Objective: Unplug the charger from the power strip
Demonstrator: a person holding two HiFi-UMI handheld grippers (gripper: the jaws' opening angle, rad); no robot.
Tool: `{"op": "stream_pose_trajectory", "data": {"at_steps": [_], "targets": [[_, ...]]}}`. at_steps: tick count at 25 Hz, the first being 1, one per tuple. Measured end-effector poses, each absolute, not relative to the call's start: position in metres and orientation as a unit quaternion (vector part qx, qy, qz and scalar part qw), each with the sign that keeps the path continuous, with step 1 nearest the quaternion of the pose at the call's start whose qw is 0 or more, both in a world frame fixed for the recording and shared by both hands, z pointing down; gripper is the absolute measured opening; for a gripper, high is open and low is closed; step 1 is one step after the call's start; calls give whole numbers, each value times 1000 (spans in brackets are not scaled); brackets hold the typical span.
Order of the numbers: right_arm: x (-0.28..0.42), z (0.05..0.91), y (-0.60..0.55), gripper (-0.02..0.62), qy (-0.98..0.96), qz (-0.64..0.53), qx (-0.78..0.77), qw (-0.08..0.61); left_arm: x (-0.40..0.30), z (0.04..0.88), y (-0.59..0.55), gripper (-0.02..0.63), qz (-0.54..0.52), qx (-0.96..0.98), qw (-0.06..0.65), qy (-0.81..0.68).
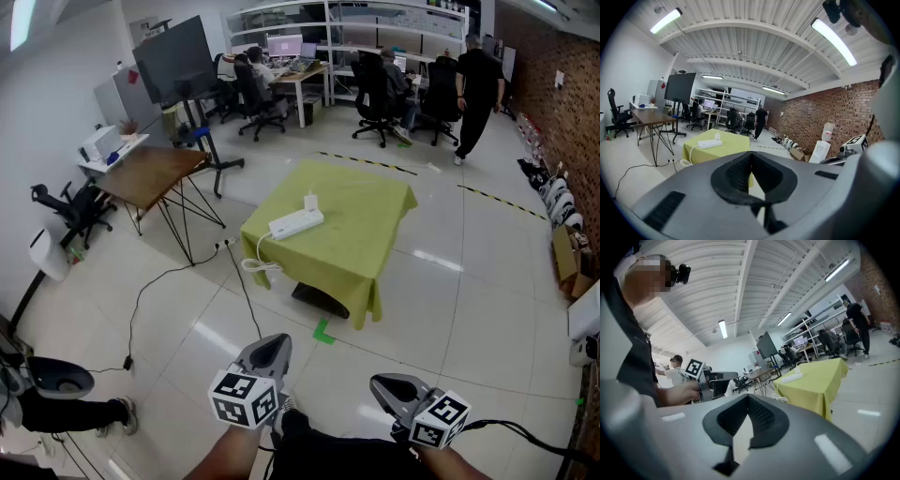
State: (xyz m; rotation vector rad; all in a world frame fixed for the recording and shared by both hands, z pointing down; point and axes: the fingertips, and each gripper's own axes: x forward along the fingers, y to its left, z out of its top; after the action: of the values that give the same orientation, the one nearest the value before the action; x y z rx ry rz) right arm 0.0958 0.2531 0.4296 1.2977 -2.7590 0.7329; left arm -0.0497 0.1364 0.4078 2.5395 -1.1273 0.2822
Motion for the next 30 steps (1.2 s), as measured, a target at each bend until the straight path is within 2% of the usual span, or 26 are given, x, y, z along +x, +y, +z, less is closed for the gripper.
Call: {"op": "stream_pose_trajectory", "data": {"at_steps": [15, 30], "targets": [[78, 442, 211, 3, -873, 257, 413, 3, -64, 423, 98, 6, 117, 891, 187, -396], [36, 434, 101, 3, -870, 242, 428, 29, -95, 421, -15, 6, 97, 902, 192, -373]]}}
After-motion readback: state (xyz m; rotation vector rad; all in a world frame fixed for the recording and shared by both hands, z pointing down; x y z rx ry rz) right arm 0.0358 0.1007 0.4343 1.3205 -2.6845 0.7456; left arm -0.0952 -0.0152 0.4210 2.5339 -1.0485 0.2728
